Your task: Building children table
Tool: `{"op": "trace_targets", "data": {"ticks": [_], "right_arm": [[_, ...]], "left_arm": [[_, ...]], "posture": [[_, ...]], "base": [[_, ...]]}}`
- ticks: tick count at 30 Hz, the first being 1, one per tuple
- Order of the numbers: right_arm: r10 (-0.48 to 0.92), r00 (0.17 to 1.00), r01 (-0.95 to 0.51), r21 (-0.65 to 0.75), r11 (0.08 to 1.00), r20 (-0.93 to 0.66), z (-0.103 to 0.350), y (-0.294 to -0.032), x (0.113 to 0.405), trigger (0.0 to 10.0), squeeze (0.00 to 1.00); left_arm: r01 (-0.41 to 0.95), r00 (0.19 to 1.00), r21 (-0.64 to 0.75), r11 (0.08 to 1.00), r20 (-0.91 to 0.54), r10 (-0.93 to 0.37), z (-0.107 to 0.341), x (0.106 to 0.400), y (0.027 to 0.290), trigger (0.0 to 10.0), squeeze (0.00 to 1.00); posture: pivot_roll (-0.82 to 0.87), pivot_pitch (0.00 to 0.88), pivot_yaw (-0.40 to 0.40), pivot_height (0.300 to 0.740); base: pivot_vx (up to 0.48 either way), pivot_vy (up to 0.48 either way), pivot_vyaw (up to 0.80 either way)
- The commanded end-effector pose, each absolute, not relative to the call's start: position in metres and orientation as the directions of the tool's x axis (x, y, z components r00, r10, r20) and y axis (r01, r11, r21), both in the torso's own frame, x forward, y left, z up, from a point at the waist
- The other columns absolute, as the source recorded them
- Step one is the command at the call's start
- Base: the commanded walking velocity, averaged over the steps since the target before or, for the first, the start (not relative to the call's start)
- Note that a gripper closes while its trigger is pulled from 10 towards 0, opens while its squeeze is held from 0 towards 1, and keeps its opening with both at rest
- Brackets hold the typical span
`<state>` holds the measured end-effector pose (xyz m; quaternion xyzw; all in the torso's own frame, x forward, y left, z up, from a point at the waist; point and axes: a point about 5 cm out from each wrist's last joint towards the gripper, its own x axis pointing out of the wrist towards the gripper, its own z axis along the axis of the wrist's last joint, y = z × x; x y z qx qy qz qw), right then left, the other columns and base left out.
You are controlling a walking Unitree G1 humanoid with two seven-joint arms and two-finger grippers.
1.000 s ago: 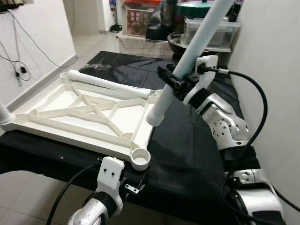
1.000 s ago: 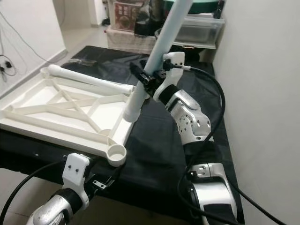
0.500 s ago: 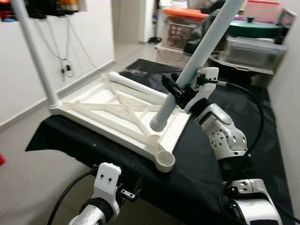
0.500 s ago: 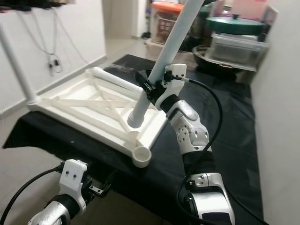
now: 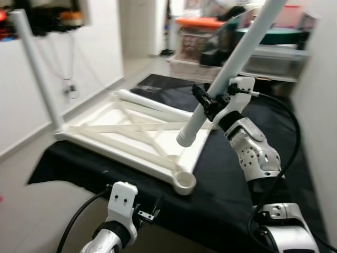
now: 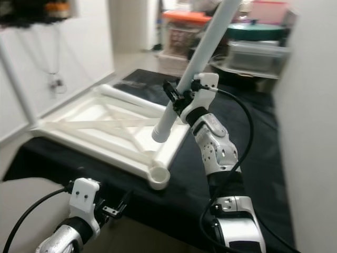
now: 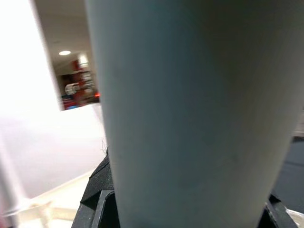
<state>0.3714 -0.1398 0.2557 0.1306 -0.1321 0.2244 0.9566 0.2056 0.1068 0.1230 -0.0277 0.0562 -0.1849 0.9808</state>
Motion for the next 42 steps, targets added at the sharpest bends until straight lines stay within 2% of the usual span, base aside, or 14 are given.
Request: {"op": "trace_targets", "data": {"ticks": [1, 6, 10, 30, 42], "right_arm": [[0.383, 0.86, -0.459, 0.18, 0.87, 0.338, 0.2604, -0.1411, 0.3694, 10.0, 0.0], [0.388, 0.854, -0.466, 0.181, 0.866, 0.346, 0.2607, -0.14, 0.3682, 10.0, 0.0], [0.4, 0.844, -0.48, 0.172, 0.86, 0.357, 0.2625, -0.1373, 0.3668, 10.0, 0.0], [0.399, 0.853, -0.47, 0.16, 0.868, 0.335, 0.262, -0.1438, 0.3695, 10.0, 0.0], [0.406, 0.851, -0.477, 0.165, 0.863, 0.334, 0.2605, -0.1402, 0.3697, 10.0, 0.0]], "left_arm": [[0.349, 0.928, -0.071, 0.935, -0.116, -0.355, 0.1188, 0.207, 0.1091, 10.0, 0.0], [0.341, 0.93, -0.079, 0.937, -0.117, -0.348, 0.1182, 0.2074, 0.1113, 10.0, 0.0], [0.329, 0.934, -0.073, 0.941, -0.124, -0.336, 0.1178, 0.2068, 0.1142, 10.0, 0.0], [0.314, 0.937, -0.07, 0.947, -0.135, -0.321, 0.1164, 0.2054, 0.1112, 10.0, 0.0], [0.304, 0.939, -0.078, 0.95, -0.147, -0.312, 0.1149, 0.2053, 0.113, 10.0, 0.0]], "posture": [[0.06, 0.0, -0.054, 0.74], [0.06, 0.0, -0.056, 0.74], [0.06, 0.0, -0.058, 0.74], [0.06, 0.0, -0.06, 0.74], [0.06, 0.004, -0.06, 0.74]], "base": [[0.0, 0.0, -0.79], [0.0, 0.095, -0.77], [0.0, 0.405, 0.0], [0.0, 0.0, 0.0], [0.0, 0.463, 0.0]]}}
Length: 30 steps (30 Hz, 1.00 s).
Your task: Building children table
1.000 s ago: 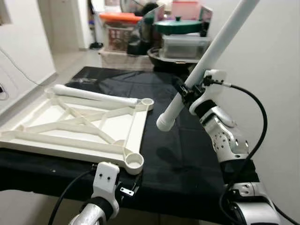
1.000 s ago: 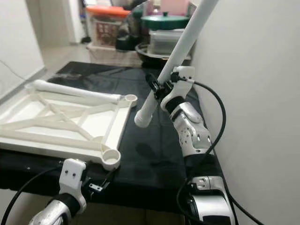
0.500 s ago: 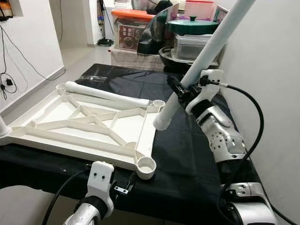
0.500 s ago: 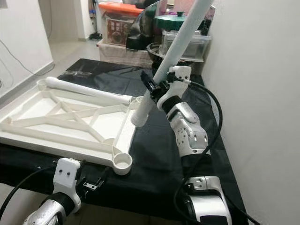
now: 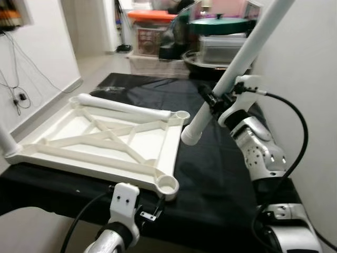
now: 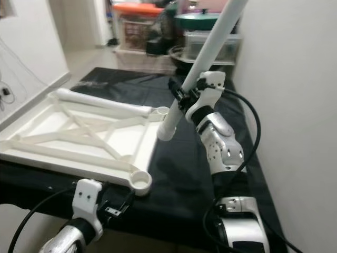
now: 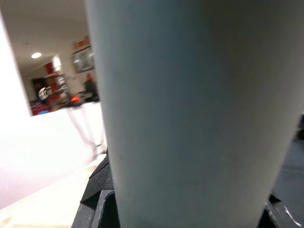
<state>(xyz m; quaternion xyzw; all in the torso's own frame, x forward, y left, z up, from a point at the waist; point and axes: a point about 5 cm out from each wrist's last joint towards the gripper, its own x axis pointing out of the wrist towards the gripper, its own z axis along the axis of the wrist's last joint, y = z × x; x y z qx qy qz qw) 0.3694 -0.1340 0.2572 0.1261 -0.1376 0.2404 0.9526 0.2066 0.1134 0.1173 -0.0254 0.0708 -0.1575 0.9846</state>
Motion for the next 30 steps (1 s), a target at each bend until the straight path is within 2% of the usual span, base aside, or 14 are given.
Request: {"op": "trace_targets", "data": {"ticks": [1, 15, 22, 23, 27, 29, 30], "right_arm": [[0.406, 0.851, -0.477, 0.165, 0.863, 0.334, 0.261, -0.14, 0.37, 10.0, 0.0], [0.401, 0.853, -0.469, 0.154, 0.87, 0.333, 0.264, -0.147, 0.372, 10.0, 0.0], [0.52, 0.818, -0.554, 0.094, 0.827, 0.245, 0.259, -0.149, 0.379, 10.0, 0.0], [0.571, 0.79, -0.603, 0.111, 0.79, 0.226, 0.257, -0.151, 0.379, 10.0, 0.0], [0.593, 0.775, -0.625, 0.122, 0.771, 0.219, 0.256, -0.152, 0.379, 10.0, 0.0], [0.693, 0.692, -0.721, 0.156, 0.675, 0.201, 0.253, -0.156, 0.375, 10.0, 0.0], [0.693, 0.692, -0.721, 0.156, 0.675, 0.201, 0.253, -0.156, 0.375, 10.0, 0.0]], "left_arm": [[0.302, 0.939, -0.078, 0.95, -0.145, -0.31, 0.115, 0.205, 0.113, 10.0, 0.0], [0.286, 0.943, -0.068, 0.956, -0.156, -0.294, 0.114, 0.206, 0.114, 10.0, 0.0], [0.274, 0.948, -0.041, 0.961, -0.156, -0.277, 0.114, 0.205, 0.114, 10.0, 0.0], [0.275, 0.948, -0.043, 0.961, -0.155, -0.278, 0.115, 0.204, 0.113, 10.0, 0.0], [0.275, 0.948, -0.045, 0.96, -0.155, -0.279, 0.115, 0.204, 0.113, 10.0, 0.0], [0.279, 0.946, -0.049, 0.959, -0.16, -0.283, 0.116, 0.201, 0.113, 10.0, 0.0], [0.279, 0.946, -0.049, 0.959, -0.16, -0.283, 0.116, 0.201, 0.113, 10.0, 0.0]], "posture": [[0.06, 0.005, -0.058, 0.74], [0.06, 0.014, -0.059, 0.74], [0.06, 0.031, -0.058, 0.74], [0.06, 0.043, -0.059, 0.74], [0.06, 0.043, -0.059, 0.74], [0.07, 0.064, -0.056, 0.74], [0.07, 0.064, -0.056, 0.74]], "base": [[0.0, 0.0, 0.0], [0.0, 0.0, 0.0], [0.0, 0.0, 0.0], [0.0, 0.0, 0.0], [0.0, 0.0, 0.0], [0.0, 0.0, 0.0], [0.0, 0.0, 0.0]]}}
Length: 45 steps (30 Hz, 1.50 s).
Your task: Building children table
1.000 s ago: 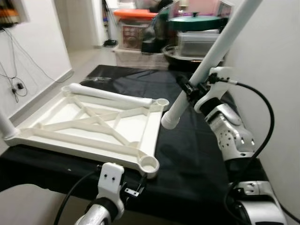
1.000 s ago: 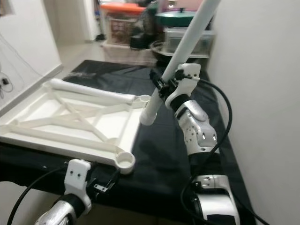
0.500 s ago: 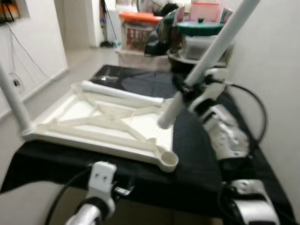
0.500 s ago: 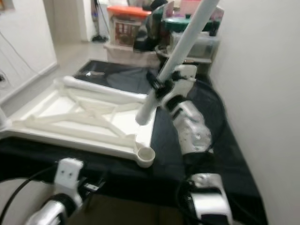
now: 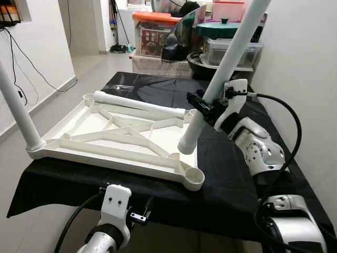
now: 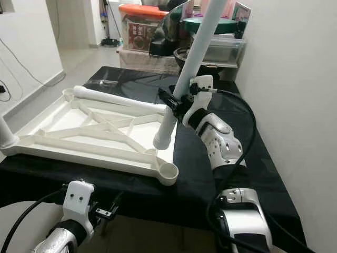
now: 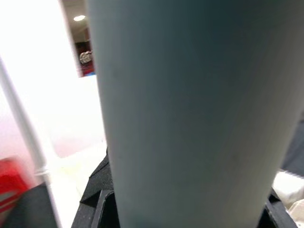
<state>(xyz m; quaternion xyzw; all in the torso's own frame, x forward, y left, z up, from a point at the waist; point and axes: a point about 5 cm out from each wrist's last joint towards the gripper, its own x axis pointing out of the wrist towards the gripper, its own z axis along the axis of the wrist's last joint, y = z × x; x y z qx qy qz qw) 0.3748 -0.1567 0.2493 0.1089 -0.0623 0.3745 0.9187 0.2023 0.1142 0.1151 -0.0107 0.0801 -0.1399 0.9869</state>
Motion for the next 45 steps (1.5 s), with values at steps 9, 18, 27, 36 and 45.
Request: {"op": "trace_targets", "data": {"ticks": [9, 18, 27, 36, 45], "right_arm": [[0.801, 0.569, -0.821, 0.178, 0.542, 0.187, 0.256, -0.17, 0.379, 10.0, 0.0], [0.928, 0.326, -0.941, 0.154, 0.301, 0.178, 0.256, -0.167, 0.364, 10.0, 0.0], [0.965, 0.229, -0.965, 0.158, 0.208, 0.129, 0.242, -0.16, 0.361, 10.0, 0.0], [0.977, 0.188, -0.972, 0.161, 0.17, 0.105, 0.235, -0.162, 0.361, 10.0, 0.0], [0.986, 0.153, -0.982, 0.119, 0.144, 0.071, 0.238, -0.172, 0.359, 10.0, 0.0]], "left_arm": [[0.288, 0.943, -0.052, 0.956, -0.16, -0.293, 0.124, 0.19, 0.113, 10.0, 0.0], [0.299, 0.932, -0.062, 0.952, -0.194, -0.306, 0.127, 0.174, 0.116, 10.0, 0.0], [0.304, 0.926, -0.066, 0.95, -0.215, -0.311, 0.128, 0.166, 0.116, 10.0, 0.0], [0.304, 0.922, -0.071, 0.95, -0.23, -0.312, 0.129, 0.162, 0.116, 10.0, 0.0], [0.307, 0.919, -0.07, 0.949, -0.237, -0.315, 0.129, 0.162, 0.116, 10.0, 0.0]], "posture": [[0.1, 0.109, -0.046, 0.74], [0.11, 0.159, -0.03, 0.74], [0.12, 0.171, -0.028, 0.74], [0.13, 0.169, -0.026, 0.74], [0.12, 0.17, -0.025, 0.74]], "base": [[0.0, 0.0, 0.0], [0.0, 0.0, 0.0], [0.0, 0.0, 0.0], [0.0, 0.0, 0.0], [0.0, 0.0, 0.0]]}}
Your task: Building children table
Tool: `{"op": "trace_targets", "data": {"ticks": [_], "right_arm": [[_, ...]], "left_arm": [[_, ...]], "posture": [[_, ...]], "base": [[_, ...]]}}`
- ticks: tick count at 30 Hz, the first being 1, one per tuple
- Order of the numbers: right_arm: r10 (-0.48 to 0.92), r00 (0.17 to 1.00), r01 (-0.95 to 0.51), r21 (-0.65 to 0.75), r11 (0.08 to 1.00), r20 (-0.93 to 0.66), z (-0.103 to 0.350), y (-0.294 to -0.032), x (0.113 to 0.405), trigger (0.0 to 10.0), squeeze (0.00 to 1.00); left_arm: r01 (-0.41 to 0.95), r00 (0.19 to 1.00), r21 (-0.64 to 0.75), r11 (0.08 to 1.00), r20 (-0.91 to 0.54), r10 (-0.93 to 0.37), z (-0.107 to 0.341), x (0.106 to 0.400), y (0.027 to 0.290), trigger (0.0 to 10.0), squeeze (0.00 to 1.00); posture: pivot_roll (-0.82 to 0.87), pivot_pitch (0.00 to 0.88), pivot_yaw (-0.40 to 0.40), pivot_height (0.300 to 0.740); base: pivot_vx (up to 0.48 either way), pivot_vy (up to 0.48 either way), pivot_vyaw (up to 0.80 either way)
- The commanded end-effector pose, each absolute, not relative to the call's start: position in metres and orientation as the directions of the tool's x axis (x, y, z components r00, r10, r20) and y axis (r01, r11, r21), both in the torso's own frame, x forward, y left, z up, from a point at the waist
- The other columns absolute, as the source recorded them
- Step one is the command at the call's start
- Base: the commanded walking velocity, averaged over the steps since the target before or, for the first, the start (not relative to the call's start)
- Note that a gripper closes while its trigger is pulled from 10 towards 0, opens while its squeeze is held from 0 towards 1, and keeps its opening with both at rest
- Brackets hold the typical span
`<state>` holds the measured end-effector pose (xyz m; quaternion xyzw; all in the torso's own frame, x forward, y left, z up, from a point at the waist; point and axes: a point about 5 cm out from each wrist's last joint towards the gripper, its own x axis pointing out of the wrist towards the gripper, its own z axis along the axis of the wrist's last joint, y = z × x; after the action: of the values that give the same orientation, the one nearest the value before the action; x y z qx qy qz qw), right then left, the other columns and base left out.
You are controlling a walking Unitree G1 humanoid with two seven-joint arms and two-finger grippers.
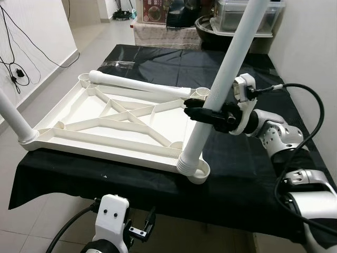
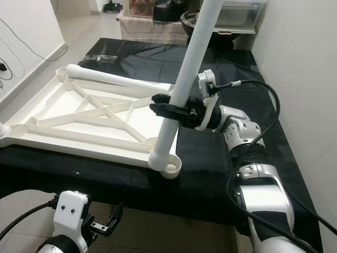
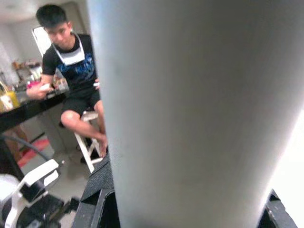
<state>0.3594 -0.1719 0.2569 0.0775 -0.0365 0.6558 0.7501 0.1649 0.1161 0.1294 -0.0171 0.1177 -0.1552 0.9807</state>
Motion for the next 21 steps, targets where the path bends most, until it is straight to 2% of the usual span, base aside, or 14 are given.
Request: {"op": "trace_targets", "data": {"ticks": [1, 10, 14, 21], "right_arm": [[0.988, 0.143, -0.985, 0.107, 0.137, 0.055, 0.238, -0.173, 0.359, 10.0, 0.0], [0.995, 0.097, -0.993, 0.06, 0.097, -0.012, 0.234, -0.175, 0.355, 10.0, 0.0], [0.995, 0.037, -0.998, 0.04, 0.04, -0.088, 0.224, -0.169, 0.351, 10.0, 0.0], [0.987, 0.026, -1.0, 0.003, 0.027, -0.157, 0.219, -0.163, 0.351, 10.0, 0.0]], "left_arm": [[0.307, 0.919, -0.07, 0.949, -0.237, -0.315, 0.13, 0.163, 0.116, 10.0, 0.0], [0.308, 0.919, -0.066, 0.949, -0.238, -0.315, 0.13, 0.164, 0.115, 10.0, 0.0], [0.307, 0.92, -0.062, 0.95, -0.237, -0.312, 0.13, 0.166, 0.116, 10.0, 0.0], [0.31, 0.92, -0.054, 0.949, -0.234, -0.313, 0.13, 0.167, 0.116, 10.0, 0.0]], "posture": [[0.12, 0.17, -0.024, 0.74], [0.12, 0.171, -0.026, 0.74], [0.12, 0.173, -0.025, 0.74], [0.12, 0.172, -0.025, 0.74]], "base": [[0.0, 0.0, 0.0], [0.0, 0.0, 0.0], [0.0, 0.0, 0.0], [0.0, 0.0, 0.0]]}}
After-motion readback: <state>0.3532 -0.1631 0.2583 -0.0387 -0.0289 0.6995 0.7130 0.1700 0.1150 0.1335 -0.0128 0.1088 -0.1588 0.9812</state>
